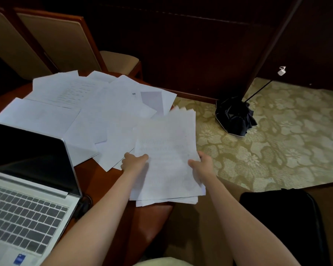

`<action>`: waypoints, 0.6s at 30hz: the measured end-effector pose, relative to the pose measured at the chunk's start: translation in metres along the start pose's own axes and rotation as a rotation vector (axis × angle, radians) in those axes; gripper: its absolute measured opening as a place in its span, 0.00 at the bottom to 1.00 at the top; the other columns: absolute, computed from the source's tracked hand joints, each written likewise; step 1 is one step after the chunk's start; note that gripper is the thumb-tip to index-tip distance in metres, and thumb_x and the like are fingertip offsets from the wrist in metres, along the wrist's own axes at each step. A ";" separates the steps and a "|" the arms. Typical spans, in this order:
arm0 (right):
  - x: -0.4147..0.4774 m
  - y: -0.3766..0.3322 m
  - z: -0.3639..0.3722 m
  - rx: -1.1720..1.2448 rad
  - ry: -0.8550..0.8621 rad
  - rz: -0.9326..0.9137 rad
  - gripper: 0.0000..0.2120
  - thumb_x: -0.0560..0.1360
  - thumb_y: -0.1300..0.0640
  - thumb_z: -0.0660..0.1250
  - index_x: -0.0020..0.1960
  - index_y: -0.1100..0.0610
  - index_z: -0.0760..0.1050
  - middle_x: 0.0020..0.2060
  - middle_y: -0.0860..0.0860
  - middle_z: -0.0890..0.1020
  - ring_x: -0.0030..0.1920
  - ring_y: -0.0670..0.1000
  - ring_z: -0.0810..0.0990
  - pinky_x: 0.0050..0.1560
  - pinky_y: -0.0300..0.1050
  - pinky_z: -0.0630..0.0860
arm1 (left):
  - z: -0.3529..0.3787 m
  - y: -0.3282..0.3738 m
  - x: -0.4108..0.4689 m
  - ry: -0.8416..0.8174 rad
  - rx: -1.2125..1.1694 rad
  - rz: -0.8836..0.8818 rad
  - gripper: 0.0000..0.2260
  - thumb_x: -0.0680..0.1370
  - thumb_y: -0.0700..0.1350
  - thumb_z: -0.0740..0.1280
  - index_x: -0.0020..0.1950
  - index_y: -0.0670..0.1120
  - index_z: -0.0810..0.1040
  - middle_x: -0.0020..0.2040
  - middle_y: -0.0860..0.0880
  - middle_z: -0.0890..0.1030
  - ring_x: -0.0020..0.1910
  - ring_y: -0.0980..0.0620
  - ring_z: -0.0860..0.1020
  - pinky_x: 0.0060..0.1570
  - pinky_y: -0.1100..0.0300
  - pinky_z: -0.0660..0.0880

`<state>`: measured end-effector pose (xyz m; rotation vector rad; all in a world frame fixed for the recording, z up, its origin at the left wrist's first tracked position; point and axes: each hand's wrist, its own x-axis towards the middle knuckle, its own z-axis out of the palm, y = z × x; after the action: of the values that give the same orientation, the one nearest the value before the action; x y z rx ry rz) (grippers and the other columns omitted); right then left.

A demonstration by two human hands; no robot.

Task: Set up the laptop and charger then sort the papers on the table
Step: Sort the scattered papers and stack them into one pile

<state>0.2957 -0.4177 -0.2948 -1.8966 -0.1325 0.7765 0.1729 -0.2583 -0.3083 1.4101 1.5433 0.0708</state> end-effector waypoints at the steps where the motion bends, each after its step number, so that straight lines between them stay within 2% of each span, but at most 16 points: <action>1: -0.004 -0.003 -0.005 0.060 -0.029 -0.026 0.10 0.75 0.72 0.62 0.52 0.60 0.74 0.41 0.51 0.78 0.39 0.47 0.76 0.31 0.33 0.74 | -0.002 -0.002 0.000 -0.033 -0.066 0.030 0.35 0.73 0.50 0.68 0.74 0.40 0.56 0.72 0.42 0.64 0.69 0.42 0.66 0.63 0.52 0.68; 3: -0.007 -0.005 -0.011 0.128 -0.067 -0.060 0.09 0.75 0.72 0.62 0.49 0.60 0.73 0.39 0.49 0.78 0.38 0.45 0.77 0.34 0.33 0.77 | -0.010 0.003 -0.005 -0.065 -0.245 0.083 0.36 0.73 0.52 0.70 0.74 0.41 0.58 0.72 0.44 0.66 0.69 0.44 0.68 0.60 0.55 0.67; 6: -0.004 -0.012 -0.011 0.156 -0.079 -0.139 0.08 0.74 0.68 0.65 0.48 0.56 0.75 0.43 0.48 0.80 0.42 0.45 0.80 0.47 0.43 0.79 | -0.026 0.021 -0.019 -0.048 -0.474 0.247 0.26 0.73 0.47 0.72 0.68 0.41 0.71 0.65 0.45 0.76 0.63 0.46 0.74 0.56 0.61 0.70; 9: 0.000 -0.037 -0.003 0.189 -0.034 -0.260 0.09 0.76 0.66 0.65 0.54 0.56 0.73 0.47 0.47 0.79 0.46 0.45 0.79 0.44 0.36 0.77 | -0.046 0.051 -0.042 0.043 -0.516 0.456 0.13 0.73 0.43 0.71 0.56 0.42 0.75 0.54 0.48 0.79 0.56 0.49 0.77 0.45 0.72 0.74; 10: 0.001 -0.046 0.000 0.200 -0.016 -0.292 0.09 0.76 0.65 0.64 0.54 0.56 0.72 0.48 0.48 0.79 0.49 0.48 0.79 0.46 0.38 0.77 | -0.052 0.060 -0.048 0.073 -0.523 0.497 0.13 0.73 0.44 0.72 0.55 0.42 0.75 0.53 0.48 0.79 0.56 0.49 0.77 0.45 0.71 0.75; 12: 0.002 -0.062 0.006 0.240 0.007 -0.344 0.11 0.75 0.64 0.65 0.57 0.58 0.71 0.54 0.51 0.79 0.57 0.53 0.78 0.56 0.48 0.77 | -0.063 0.075 -0.059 0.113 -0.535 0.551 0.20 0.73 0.46 0.72 0.60 0.40 0.73 0.58 0.47 0.78 0.58 0.49 0.76 0.55 0.62 0.74; 13: 0.002 -0.068 0.009 0.264 0.015 -0.382 0.12 0.75 0.64 0.66 0.58 0.58 0.72 0.56 0.53 0.79 0.59 0.54 0.77 0.59 0.51 0.76 | -0.069 0.080 -0.065 0.127 -0.545 0.574 0.21 0.73 0.46 0.72 0.62 0.40 0.72 0.58 0.48 0.77 0.58 0.51 0.76 0.57 0.60 0.73; 14: 0.000 -0.074 0.010 0.279 0.018 -0.434 0.13 0.74 0.64 0.68 0.56 0.55 0.72 0.56 0.53 0.80 0.58 0.54 0.78 0.58 0.51 0.76 | -0.073 0.082 -0.068 0.137 -0.553 0.600 0.21 0.73 0.46 0.72 0.63 0.42 0.72 0.57 0.50 0.77 0.57 0.52 0.75 0.57 0.59 0.73; 16: -0.004 -0.082 0.010 0.302 0.010 -0.513 0.14 0.71 0.64 0.70 0.51 0.51 0.72 0.49 0.49 0.80 0.52 0.50 0.79 0.52 0.42 0.78 | -0.080 0.082 -0.070 0.143 -0.537 0.631 0.21 0.72 0.45 0.72 0.63 0.45 0.72 0.57 0.51 0.77 0.56 0.53 0.75 0.55 0.59 0.72; 18: -0.005 -0.083 0.008 0.356 -0.002 -0.536 0.15 0.68 0.65 0.72 0.48 0.56 0.69 0.45 0.53 0.78 0.46 0.50 0.78 0.46 0.37 0.76 | -0.084 0.077 -0.069 0.131 -0.542 0.671 0.24 0.70 0.43 0.74 0.64 0.45 0.71 0.58 0.51 0.77 0.56 0.53 0.75 0.56 0.60 0.72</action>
<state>0.3077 -0.3750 -0.2235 -1.4269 -0.4529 0.4010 0.1584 -0.2415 -0.1769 1.4225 0.9745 0.9296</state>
